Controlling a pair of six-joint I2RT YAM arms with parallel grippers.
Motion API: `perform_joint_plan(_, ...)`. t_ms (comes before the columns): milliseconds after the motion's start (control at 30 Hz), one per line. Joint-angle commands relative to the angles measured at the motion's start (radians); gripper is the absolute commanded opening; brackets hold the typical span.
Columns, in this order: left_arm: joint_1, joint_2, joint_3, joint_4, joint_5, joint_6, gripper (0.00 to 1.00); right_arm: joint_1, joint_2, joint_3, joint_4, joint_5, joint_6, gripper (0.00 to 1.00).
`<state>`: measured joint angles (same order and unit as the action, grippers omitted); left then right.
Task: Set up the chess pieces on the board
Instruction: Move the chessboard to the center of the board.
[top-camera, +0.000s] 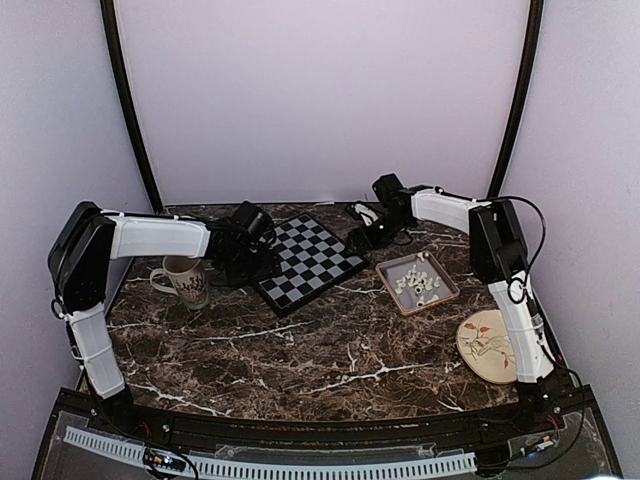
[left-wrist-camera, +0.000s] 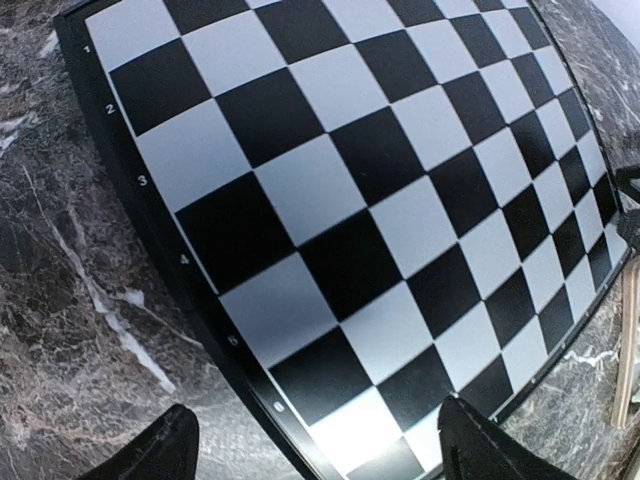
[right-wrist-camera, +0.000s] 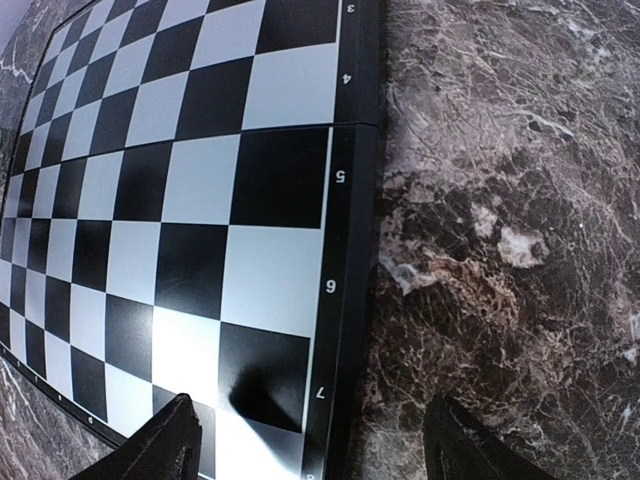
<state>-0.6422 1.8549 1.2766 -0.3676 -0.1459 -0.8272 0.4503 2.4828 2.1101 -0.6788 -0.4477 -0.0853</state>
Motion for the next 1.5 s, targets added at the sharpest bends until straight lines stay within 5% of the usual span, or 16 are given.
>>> perform_joint_plan(0,0.021,0.019,0.027,-0.027,0.015,-0.046,0.85,0.009,0.021,0.031,-0.032,0.008,0.016,0.76)
perform_joint_plan(267,0.051,0.108,0.065,-0.02,0.054,-0.032,0.83,0.022,0.006,-0.032,-0.033,-0.027,0.002,0.75)
perform_joint_plan(467,0.052,0.135,0.073,-0.005,0.075,0.007,0.76,0.048,-0.056,-0.124,-0.024,-0.039,-0.025,0.64)
perform_joint_plan(700,0.05,0.133,0.061,-0.001,0.126,0.12,0.53,0.099,-0.163,-0.284,-0.001,-0.056,-0.028,0.51)
perform_joint_plan(933,0.033,0.099,0.018,-0.017,0.138,0.166,0.44,0.162,-0.301,-0.488,0.045,-0.079,-0.033,0.45)
perform_joint_plan(1467,-0.183,-0.121,-0.172,-0.072,0.122,0.103,0.28,0.328,-0.434,-0.709,0.021,-0.106,-0.086,0.39)
